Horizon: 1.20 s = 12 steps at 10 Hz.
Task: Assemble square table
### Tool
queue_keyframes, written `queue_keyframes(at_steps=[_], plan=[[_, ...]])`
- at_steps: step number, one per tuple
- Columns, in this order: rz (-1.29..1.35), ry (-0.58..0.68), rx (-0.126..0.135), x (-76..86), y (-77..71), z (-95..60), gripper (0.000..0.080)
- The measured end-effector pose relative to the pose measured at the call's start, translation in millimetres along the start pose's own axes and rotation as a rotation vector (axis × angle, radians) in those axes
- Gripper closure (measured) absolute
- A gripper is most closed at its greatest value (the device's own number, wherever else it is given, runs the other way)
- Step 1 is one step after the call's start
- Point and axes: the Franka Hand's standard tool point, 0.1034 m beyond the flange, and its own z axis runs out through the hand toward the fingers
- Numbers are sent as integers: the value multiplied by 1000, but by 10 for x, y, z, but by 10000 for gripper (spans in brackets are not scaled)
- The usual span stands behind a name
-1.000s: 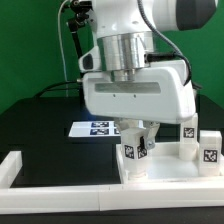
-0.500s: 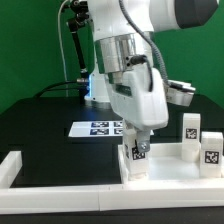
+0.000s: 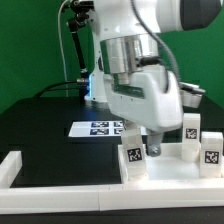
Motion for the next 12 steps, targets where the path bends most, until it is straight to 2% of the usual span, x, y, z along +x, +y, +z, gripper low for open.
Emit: queue_keyframes(at_steps=[1,5,9,11,12], plan=[[-269,9,-7,-18,-28,0,164],[-519,13,-9,1,-24,-2,150],[-1009,29,-31,79,-18,-25,150],[-994,29,-31,79,-16,-22,150],[-976,29,-31,79,-15,-20,256]])
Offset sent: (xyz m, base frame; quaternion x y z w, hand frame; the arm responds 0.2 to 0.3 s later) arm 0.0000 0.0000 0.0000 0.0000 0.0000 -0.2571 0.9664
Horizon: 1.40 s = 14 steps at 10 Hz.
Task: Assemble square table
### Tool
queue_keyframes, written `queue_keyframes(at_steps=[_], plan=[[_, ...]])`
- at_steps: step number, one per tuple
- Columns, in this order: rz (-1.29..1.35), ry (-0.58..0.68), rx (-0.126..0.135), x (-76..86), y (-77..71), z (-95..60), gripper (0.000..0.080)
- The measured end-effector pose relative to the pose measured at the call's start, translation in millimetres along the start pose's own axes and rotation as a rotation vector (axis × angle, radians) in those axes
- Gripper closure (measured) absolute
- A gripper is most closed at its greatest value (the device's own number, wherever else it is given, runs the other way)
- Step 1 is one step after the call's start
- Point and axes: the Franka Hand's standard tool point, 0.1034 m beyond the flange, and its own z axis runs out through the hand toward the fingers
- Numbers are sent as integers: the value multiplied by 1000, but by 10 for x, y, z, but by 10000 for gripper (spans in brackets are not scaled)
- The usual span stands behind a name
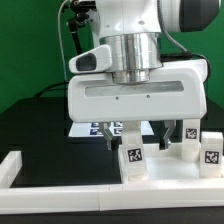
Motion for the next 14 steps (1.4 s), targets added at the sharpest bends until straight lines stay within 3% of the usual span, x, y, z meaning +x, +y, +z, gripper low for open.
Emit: queue_keyframes(at_steps=[1,2,3,4,5,8,11,13,14], plan=[[28,0,1,-1,-1,1,256],[92,-1,1,-2,0,3,440],[162,0,0,-1,6,4,440],[223,0,0,0,10,4,511],[273,0,-1,0,11,5,511],[830,-58,-39,-24,-25,22,511],[1324,-92,15,-2,19,24,511],[1328,-90,13,-2,22,26,511],[1266,-87,12,-4,21,27,428]])
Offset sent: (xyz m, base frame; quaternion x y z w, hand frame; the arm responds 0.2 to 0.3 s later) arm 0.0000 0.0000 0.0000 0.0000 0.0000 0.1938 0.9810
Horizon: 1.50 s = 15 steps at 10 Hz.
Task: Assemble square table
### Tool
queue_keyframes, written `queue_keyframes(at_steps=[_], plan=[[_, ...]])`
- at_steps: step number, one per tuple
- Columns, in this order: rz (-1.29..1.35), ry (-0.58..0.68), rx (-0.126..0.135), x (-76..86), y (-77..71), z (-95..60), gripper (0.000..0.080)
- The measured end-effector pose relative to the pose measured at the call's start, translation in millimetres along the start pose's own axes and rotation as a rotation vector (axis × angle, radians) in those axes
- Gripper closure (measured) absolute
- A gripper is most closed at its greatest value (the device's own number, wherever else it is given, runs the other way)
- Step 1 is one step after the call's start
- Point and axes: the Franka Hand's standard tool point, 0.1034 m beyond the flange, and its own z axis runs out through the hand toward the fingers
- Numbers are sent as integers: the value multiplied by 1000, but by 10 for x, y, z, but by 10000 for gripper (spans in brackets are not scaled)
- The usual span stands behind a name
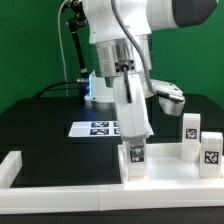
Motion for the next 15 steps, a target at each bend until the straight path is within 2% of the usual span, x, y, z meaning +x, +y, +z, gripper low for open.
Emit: queue_keyframes(at_steps=[1,2,3,6,8,9,11,12,13,14,15], plan=[[-200,29,-9,-14,-1,2,269],[-415,46,-21,-37,-7,-10,269],[-582,48,-17,-45,-26,-33,172],[-764,52,-25,-19,-24,-27,153],[-1063,66,-30,-1,-55,-66,151],[-1148,74,-25,3,-78,-79,151],[-1117,74,-26,8,-71,-64,151],[-1118,74,-26,11,-71,-65,247],[-1116,74,-27,12,-70,-63,382],[-1051,74,-24,12,-69,-61,382],[-979,75,-22,28,-67,-61,509]])
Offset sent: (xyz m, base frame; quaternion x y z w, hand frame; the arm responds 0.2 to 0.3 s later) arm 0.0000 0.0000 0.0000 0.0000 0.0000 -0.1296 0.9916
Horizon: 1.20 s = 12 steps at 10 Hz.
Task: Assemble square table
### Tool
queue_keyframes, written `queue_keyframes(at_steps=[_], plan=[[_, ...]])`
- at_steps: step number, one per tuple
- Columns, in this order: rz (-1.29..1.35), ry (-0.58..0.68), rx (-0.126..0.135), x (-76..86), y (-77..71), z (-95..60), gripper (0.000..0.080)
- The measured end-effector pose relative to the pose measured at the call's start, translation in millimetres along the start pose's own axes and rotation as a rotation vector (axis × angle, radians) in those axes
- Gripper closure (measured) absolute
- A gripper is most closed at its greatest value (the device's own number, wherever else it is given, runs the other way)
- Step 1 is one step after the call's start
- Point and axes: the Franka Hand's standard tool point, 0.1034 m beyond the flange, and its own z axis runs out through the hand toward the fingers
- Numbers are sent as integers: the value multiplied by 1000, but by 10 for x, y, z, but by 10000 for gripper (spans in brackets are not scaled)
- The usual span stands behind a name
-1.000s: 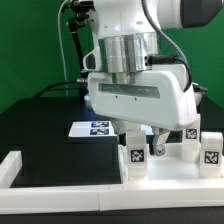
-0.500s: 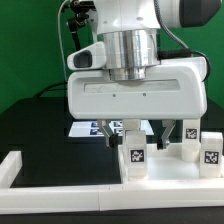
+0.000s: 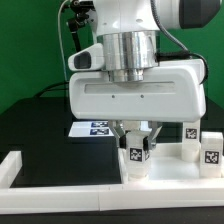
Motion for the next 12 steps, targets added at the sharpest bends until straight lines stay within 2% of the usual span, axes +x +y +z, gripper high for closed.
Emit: queue_keyframes(at_steps=[3,7,9,11,12], plan=[[293,-7,-8,7,29,7,509],[787,-57,-38,-2,49,-1,509],[1076,-62,-39,-21,37,13,509],[1262,-57,-44,-26,42,13,509],[1252,-57,-44,-25,44,13,509]])
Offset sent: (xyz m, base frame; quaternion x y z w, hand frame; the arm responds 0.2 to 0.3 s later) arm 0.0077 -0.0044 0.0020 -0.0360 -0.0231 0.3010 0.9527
